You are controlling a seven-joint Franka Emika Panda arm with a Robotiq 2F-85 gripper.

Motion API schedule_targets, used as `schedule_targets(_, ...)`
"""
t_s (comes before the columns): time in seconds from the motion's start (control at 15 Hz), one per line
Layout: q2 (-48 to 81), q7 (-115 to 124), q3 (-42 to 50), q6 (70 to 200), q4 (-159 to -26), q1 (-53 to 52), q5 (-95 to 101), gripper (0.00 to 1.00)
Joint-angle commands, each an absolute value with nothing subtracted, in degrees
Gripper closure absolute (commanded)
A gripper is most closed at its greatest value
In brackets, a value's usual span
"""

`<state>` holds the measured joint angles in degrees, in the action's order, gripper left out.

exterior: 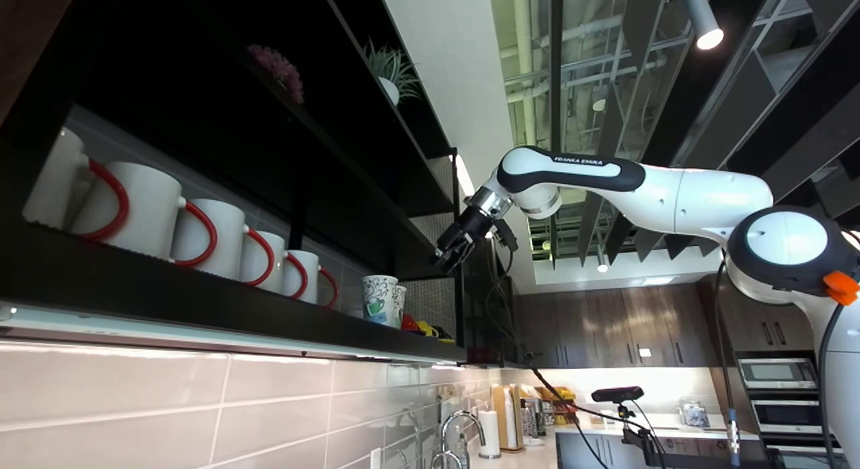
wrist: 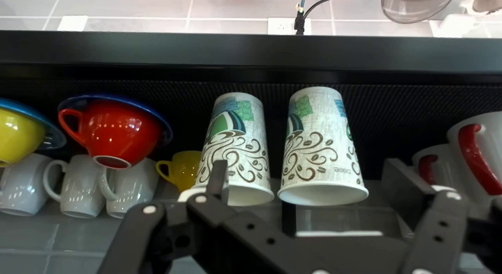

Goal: Remove the coffee cups from the bottom shelf and put them on the counter.

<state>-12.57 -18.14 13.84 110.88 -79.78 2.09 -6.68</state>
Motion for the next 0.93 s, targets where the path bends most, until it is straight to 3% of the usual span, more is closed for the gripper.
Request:
schedule_targets(0.0, -9.63, -20.04, 14.82, 114.6, -77.82, 3.21, -10.06, 0.0)
schedule_targets(0.87, 1.78, -27.8, 15.11, 114.74, -65.91, 6.53, -23.26, 0.0)
